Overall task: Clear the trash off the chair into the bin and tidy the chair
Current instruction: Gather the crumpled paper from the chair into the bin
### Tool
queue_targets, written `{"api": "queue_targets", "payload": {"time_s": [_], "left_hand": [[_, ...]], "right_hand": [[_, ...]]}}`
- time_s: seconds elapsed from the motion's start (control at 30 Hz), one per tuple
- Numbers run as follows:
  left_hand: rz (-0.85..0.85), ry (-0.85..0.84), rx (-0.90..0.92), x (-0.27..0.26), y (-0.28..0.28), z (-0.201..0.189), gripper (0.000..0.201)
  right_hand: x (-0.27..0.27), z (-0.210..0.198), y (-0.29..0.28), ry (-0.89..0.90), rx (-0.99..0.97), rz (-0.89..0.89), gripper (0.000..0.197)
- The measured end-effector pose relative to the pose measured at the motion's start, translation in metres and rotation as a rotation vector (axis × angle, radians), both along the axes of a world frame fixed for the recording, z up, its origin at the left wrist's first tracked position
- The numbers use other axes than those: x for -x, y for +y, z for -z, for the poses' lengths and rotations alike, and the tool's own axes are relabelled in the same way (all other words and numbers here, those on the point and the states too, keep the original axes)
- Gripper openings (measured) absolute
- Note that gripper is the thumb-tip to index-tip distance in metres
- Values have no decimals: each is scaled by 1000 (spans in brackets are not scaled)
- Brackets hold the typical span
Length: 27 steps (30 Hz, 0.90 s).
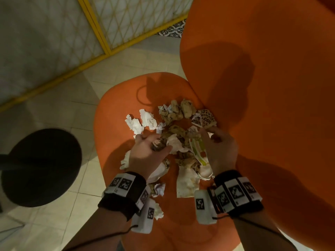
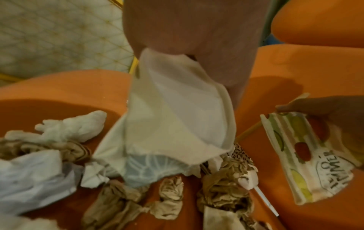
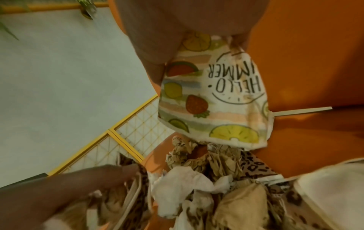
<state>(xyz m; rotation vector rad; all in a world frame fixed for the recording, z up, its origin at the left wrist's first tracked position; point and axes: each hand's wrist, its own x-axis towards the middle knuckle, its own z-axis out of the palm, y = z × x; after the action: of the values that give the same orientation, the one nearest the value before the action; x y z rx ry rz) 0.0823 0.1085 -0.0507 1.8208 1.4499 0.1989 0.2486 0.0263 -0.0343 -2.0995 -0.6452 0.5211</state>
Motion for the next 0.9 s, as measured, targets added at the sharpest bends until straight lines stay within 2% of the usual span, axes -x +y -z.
{"api": "queue_targets", "payload": {"time_s": [0.17, 0.23, 0.3, 0.4, 0.47, 0.57, 0.7, 0.83, 0.9], "left_hand": [[-66, -170, -39, -9, -11, -9, 55], [-90, -239, -101, -12, -16, -13, 52], [-118, -295, -165, -11, -19, -18, 50], [-198, -398, -111, 5, -26, -24, 50], [-263, -450, -87, 24, -30, -30, 39], [-406, -519, -48, 61, -37, -37, 22], [-728, -782, 202, 128, -46, -28, 21], [-926, -1057, 612, 213, -58, -11, 49], [-989, -1151, 715, 267, -70, -7, 48]], "right_hand": [[8, -7, -18, 1, -102, 9, 1], [12, -9, -24, 2, -122, 6, 11], [18, -12, -27, 23, -123, 6, 12], [35, -14, -27, 27, -129, -54, 22], [53, -17, -25, 40, -145, -122, 28], [90, -23, -20, 93, -137, -250, 23], [165, -28, -13, 128, -85, -459, 20], [249, -23, -10, 183, -15, -568, 11], [299, -20, -13, 251, 44, -615, 9]]}}
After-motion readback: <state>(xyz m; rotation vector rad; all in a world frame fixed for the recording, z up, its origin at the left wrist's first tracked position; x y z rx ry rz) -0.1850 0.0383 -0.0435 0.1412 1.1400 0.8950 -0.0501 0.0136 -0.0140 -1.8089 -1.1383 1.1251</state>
